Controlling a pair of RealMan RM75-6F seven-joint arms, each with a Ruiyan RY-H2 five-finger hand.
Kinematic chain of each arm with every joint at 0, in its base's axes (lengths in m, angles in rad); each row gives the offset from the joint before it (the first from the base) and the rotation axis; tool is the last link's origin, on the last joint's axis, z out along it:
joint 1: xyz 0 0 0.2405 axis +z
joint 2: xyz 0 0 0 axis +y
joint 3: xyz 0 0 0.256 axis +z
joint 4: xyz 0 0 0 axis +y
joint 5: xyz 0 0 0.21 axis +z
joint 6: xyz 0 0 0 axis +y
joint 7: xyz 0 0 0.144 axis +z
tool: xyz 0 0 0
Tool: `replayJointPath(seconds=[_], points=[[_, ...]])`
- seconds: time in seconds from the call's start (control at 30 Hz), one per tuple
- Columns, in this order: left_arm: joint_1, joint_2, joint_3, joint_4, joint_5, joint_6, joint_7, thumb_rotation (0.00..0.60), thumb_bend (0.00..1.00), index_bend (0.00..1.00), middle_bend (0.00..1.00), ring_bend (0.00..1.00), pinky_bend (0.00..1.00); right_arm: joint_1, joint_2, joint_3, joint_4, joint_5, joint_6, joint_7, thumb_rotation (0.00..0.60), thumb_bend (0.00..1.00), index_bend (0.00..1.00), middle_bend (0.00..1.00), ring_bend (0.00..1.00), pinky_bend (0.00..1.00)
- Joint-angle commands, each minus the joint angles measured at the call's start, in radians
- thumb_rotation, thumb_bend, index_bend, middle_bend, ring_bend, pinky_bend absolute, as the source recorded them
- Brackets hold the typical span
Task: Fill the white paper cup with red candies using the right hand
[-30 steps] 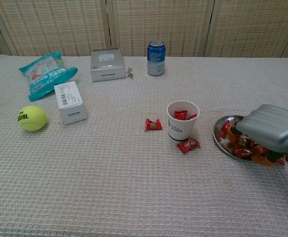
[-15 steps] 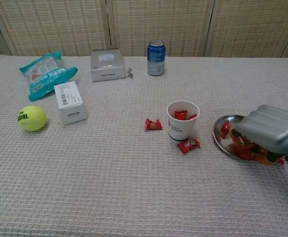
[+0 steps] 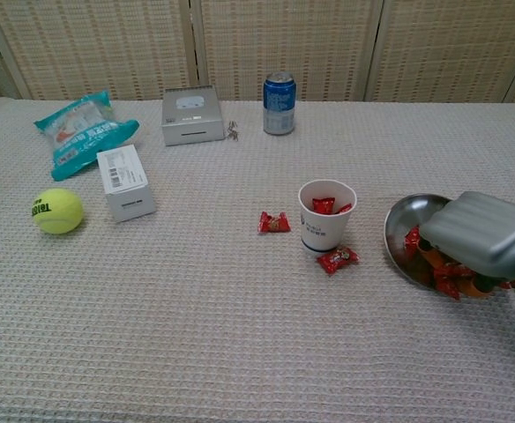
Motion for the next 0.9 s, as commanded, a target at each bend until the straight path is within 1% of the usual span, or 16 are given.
replayJointPath(seconds=[0.03,0.17,0.43,0.6,0.73,0.9], points=[[0.000,0.000,0.000,0.001,0.000,0.000,-0.001,0.600,0.54,0.03,0.19,0.17,0.30,0.001,-0.002,0.004,0.003,0.005,-0.004,0.000,0.600,0.40,0.69,0.60,0.61,1.00],[0.000,0.001,0.000,0.001,0.002,0.000,-0.004,0.600,0.53,0.03,0.19,0.17,0.30,0.002,0.003,0.013,-0.004,0.005,-0.001,0.007,0.600,0.44,0.72,0.62,0.61,1.00],[-0.001,0.000,0.001,0.001,0.003,-0.001,-0.004,0.600,0.53,0.03,0.19,0.17,0.30,-0.003,0.028,0.024,-0.034,-0.009,0.016,0.025,0.600,0.44,0.73,0.63,0.61,1.00],[-0.001,0.000,0.001,0.001,0.001,-0.002,-0.002,0.600,0.53,0.03,0.19,0.17,0.30,-0.005,0.050,0.041,-0.066,-0.029,0.029,0.055,0.600,0.44,0.73,0.63,0.61,1.00],[-0.002,-0.001,0.000,0.002,-0.001,-0.004,-0.001,0.600,0.53,0.03,0.19,0.17,0.30,0.003,0.070,0.065,-0.104,-0.045,0.038,0.074,0.600,0.44,0.73,0.63,0.61,1.00],[-0.003,-0.003,0.000,0.004,-0.003,-0.008,0.000,0.600,0.53,0.03,0.19,0.17,0.30,0.037,0.088,0.125,-0.169,-0.037,0.031,0.084,0.600,0.44,0.73,0.63,0.61,1.00]])
